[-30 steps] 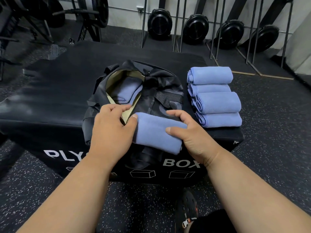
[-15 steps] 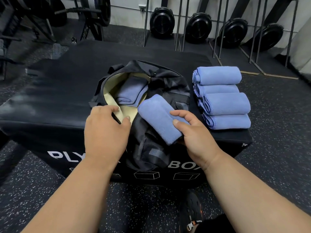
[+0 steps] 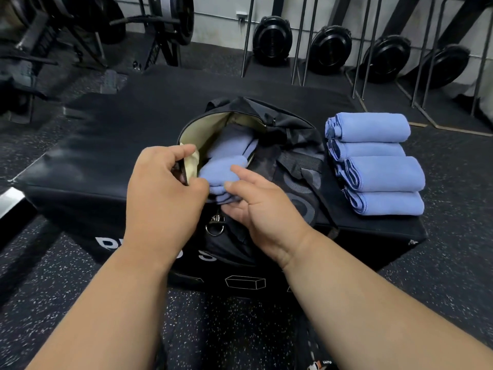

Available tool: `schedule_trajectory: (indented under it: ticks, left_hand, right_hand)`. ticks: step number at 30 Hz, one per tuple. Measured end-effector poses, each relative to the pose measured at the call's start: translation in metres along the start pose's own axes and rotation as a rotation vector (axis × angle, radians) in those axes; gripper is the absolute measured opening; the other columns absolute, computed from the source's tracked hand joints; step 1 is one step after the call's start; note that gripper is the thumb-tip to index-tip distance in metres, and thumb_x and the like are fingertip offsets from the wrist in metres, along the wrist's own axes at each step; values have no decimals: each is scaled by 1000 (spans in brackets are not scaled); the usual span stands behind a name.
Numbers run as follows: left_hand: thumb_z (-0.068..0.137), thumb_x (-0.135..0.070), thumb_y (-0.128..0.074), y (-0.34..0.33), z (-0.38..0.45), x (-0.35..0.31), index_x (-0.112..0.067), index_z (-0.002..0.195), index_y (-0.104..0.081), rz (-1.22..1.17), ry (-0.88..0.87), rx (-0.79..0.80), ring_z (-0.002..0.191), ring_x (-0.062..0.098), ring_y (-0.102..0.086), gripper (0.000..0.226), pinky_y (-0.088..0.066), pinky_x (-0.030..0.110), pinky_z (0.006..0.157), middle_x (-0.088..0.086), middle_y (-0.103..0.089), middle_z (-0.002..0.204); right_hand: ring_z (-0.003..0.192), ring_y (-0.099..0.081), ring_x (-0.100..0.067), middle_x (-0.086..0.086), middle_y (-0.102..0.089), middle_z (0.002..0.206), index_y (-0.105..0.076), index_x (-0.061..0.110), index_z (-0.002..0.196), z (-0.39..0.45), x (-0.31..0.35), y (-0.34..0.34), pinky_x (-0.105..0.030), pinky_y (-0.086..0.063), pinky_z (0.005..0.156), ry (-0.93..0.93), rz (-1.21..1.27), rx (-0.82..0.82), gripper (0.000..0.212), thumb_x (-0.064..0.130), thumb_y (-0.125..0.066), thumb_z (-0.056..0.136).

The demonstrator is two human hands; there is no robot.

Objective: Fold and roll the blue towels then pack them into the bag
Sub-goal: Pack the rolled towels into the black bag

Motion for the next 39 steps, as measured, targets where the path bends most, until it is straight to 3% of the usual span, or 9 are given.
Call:
schedule_trajectory:
  ticks: [5,12,14,18,23,28,34,36,39]
  left_hand:
    - [77,-10,-70,1,1,6,-32,127,-70,-10,0,14,91,2,-62,54,-48,21,85,-13,-59,117]
    - [78,-11,-71,0,-3,15,-32,126,-70,-26,0,76,86,-1,-60,52,-41,6,73,-17,-57,115]
    - [78,-11,-72,0,-4,17,-32,125,-70,-33,8,80,86,-1,-59,52,-40,4,71,-16,-56,114]
    - [78,-10,-70,3,-3,18,-33,131,-69,-35,16,79,87,0,-61,57,-41,8,72,-17,-56,117]
    - [78,-11,-69,9,0,18,-31,133,-68,-7,-7,53,96,1,-61,59,-41,8,76,-16,-56,119]
    - [80,-12,-70,6,-2,21,-29,138,-67,8,-13,86,98,2,-59,60,-40,3,78,-15,-53,121]
    - [81,-16,-71,4,0,24,-28,137,-67,12,-6,100,97,-1,-60,58,-37,-3,75,-15,-53,121]
    - [80,-16,-70,5,1,25,-28,135,-68,5,0,96,94,-1,-61,56,-38,-1,74,-14,-53,120]
    - [81,-16,-68,4,0,23,-27,134,-69,15,-10,95,93,1,-62,54,-40,5,74,-13,-54,121]
  right_hand:
    - [83,-60,-12,-6,-65,97,-51,16,152,-1,-15,-9,-34,-56,98,-69,-138,26,53,6,-61,102]
    - [92,-65,-20,-16,-70,128,-65,28,120,7,-28,-7,-37,-57,84,-76,-303,-48,20,25,-66,100]
    - [84,-66,-17,-14,-73,118,-62,26,117,10,-27,-9,-34,-58,77,-57,-317,-90,26,33,-74,95]
    - [73,-59,-19,-3,-62,86,-56,26,110,18,-29,-18,-37,-50,70,15,-367,-161,38,19,-82,82]
    - [71,-52,-14,-3,-57,96,-60,25,108,19,-30,-33,-30,-46,63,115,-302,-109,32,10,-77,85]
    - [60,-54,-9,-1,-61,87,-59,20,115,20,-45,-31,-23,-43,51,-33,-427,-119,29,12,-72,90]
    - [68,-63,-14,1,-74,91,-65,31,105,20,-38,-25,-35,-54,65,-38,-548,-132,16,30,-69,89]
    - [84,-70,-22,1,-76,96,-59,39,114,20,-30,-20,-45,-58,84,10,-782,-109,24,36,-57,91]
    - [114,-57,-30,5,-72,117,-45,40,142,16,-16,-12,-53,-40,106,151,-1321,-33,40,32,-39,103]
Point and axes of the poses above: each hand's wrist, its own z-axis towards the middle knuckle, its own y-axis out of the back of the hand, x = y × z, the point moved 5 cm from there along z, towards the middle knuckle
